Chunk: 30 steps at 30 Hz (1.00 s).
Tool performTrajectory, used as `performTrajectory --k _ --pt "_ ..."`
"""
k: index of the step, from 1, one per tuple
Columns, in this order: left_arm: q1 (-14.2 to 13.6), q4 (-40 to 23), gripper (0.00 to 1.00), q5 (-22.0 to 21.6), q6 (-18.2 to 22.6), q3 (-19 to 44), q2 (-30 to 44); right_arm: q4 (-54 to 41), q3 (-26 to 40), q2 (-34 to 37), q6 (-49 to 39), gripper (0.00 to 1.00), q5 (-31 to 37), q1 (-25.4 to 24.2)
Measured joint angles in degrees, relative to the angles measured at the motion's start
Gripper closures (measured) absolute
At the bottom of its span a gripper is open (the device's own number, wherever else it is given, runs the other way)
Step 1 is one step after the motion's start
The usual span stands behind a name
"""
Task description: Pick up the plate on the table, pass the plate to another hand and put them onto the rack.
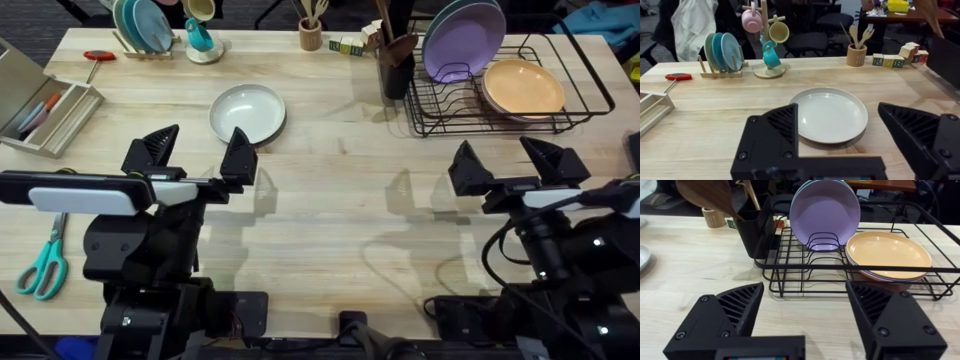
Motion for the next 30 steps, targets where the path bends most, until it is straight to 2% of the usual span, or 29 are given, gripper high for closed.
performTrajectory --k 17,21,25,30 --pt "0.01 -0.61 0.008 -0.02 0.2 0.01 0.02 -1.11 0.21 0.04 -0.04 0.005 0.63 -0.02" --pt "0.01 -4.46 0.008 -0.23 0.21 1.14 0.04 -2.08 0.9 0.04 -0.03 0.007 0.68 -0.02" --pt "0.02 -9.05 0.008 -1.21 0.22 7.1 2.55 -6.58 4.45 1.46 -0.21 0.007 1.14 -0.02" --pt "0.02 -9.35 0.009 -2.16 0.22 17.11 11.52 -9.63 13.66 9.43 -0.92 0.007 1.43 -0.02"
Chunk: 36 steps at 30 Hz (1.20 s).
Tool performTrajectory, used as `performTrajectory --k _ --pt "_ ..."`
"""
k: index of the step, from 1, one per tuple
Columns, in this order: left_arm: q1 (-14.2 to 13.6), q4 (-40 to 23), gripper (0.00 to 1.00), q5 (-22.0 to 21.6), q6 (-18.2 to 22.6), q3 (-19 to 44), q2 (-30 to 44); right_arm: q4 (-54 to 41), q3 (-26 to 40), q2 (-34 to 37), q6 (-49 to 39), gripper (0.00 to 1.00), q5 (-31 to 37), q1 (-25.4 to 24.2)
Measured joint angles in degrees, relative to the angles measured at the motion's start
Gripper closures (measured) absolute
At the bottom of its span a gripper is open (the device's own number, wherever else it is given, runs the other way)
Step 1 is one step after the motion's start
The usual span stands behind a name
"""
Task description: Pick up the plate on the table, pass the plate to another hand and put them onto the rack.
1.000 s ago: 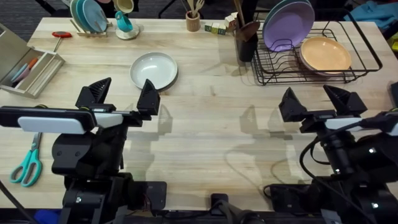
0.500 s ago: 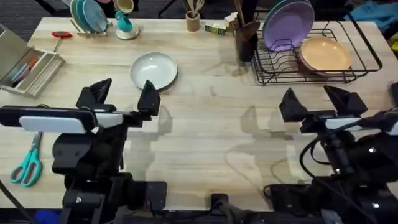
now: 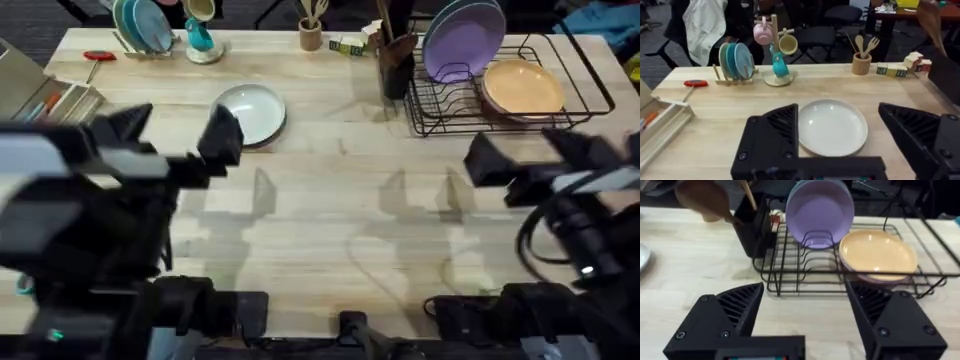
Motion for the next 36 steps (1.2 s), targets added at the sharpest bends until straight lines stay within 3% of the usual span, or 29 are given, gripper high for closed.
performTrajectory --k 11,21,24,32,36 --pt "0.0 -3.32 0.007 -0.15 0.0 23.39 30.77 -5.14 26.17 32.18 -3.66 0.007 0.08 0.0" --pt "0.0 -19.3 0.008 -0.15 0.25 42.69 49.46 -22.82 51.82 52.71 -3.88 0.007 0.08 0.0" --pt "0.0 -20.17 0.006 -0.15 0.25 44.59 51.49 -24.16 54.97 55.18 -4.02 0.007 0.08 0.0" --pt "0.15 -22.57 0.007 -0.89 0.28 44.86 51.77 -25.01 55.37 55.62 -4.28 0.007 0.08 0.0" --pt "2.29 -23.1 0.009 -1.13 0.15 45.01 53.9 -25.14 55.37 55.62 -4.26 0.006 0.08 0.0"
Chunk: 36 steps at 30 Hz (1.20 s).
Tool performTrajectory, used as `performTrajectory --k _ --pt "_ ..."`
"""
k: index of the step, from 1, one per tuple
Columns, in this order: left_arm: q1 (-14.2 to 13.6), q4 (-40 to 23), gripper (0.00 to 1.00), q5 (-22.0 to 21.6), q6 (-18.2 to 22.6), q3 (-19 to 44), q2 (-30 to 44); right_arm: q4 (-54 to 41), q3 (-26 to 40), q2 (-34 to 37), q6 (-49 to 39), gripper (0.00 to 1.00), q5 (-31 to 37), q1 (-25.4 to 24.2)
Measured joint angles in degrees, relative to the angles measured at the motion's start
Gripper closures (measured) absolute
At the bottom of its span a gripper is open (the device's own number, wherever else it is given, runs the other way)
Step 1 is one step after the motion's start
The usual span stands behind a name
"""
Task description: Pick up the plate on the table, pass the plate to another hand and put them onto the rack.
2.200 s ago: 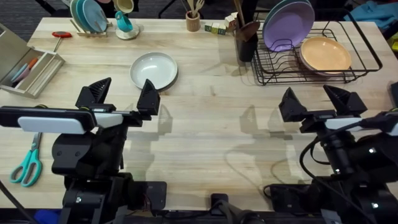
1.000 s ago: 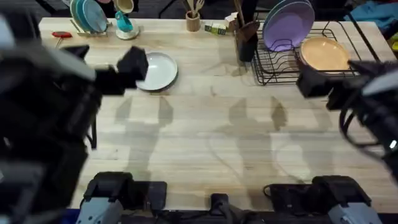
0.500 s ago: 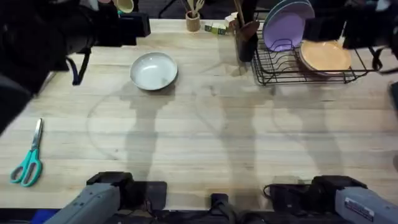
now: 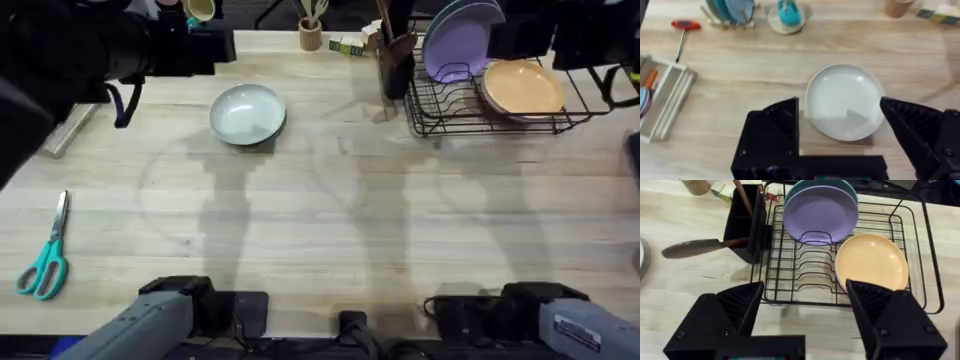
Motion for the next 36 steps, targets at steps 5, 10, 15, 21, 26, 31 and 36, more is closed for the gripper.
performTrajectory --k 5,10,15,21,26,31,36 --pt "4.14 0.17 0.008 0.04 -0.92 0.17 6.41 0.02 0.0 0.0 0.0 0.007 0.0 0.0" --pt "7.99 1.38 0.008 0.18 -2.78 0.17 12.78 0.02 0.0 0.0 0.0 0.007 0.0 0.0" --pt "9.64 3.62 0.008 0.35 -3.59 0.17 17.84 0.02 0.0 0.0 0.01 0.005 0.0 0.0" --pt "9.67 5.13 0.008 1.23 -3.64 0.17 23.89 0.02 0.0 0.0 0.33 0.005 0.0 0.0" --pt "9.67 5.16 0.008 2.65 -3.64 0.17 28.85 0.0 0.0 0.0 0.48 0.005 0.0 0.0" --pt "9.67 5.18 0.008 3.12 -3.64 0.17 33.33 0.0 0.0 0.01 0.48 0.005 0.0 0.0" --pt "9.79 5.43 0.008 3.77 -4.02 0.51 35.86 0.02 0.0 0.0 0.48 0.005 0.0 0.0"
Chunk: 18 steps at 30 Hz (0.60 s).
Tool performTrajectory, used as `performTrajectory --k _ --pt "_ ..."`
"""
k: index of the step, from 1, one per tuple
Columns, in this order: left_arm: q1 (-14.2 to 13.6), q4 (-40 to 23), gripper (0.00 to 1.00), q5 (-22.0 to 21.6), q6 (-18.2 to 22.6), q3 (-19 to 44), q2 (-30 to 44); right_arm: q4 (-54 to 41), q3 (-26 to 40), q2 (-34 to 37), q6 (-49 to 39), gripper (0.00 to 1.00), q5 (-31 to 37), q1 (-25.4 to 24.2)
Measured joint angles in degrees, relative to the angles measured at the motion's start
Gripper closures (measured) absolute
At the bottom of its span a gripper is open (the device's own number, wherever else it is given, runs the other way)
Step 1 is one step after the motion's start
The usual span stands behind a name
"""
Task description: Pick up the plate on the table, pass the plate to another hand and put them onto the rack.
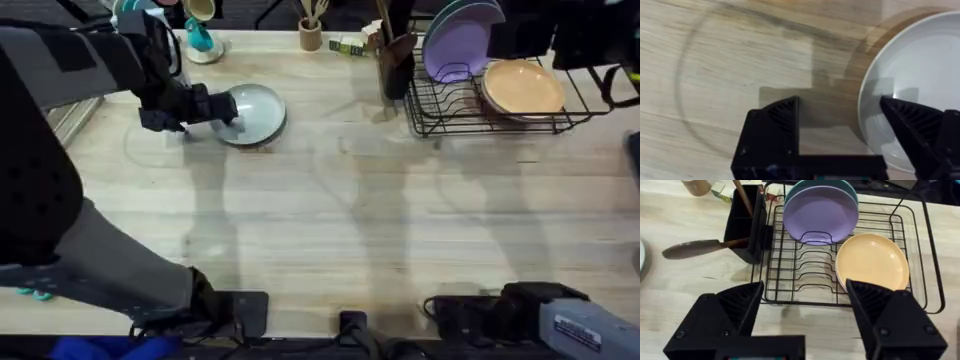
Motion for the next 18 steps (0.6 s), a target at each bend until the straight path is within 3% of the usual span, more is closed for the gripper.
performTrajectory --k 5,9,18 --pt "0.03 0.14 0.014 0.01 -0.06 0.06 0.11 -0.02 0.0 0.0 0.0 0.007 0.0 0.0" --pt "-0.08 0.12 0.14 0.51 -0.23 0.06 0.15 0.0 0.0 0.0 0.0 0.005 0.0 0.0" --pt "-0.13 0.07 0.673 1.06 -0.66 0.18 0.15 -0.02 0.0 0.0 0.0 0.007 0.0 0.0"
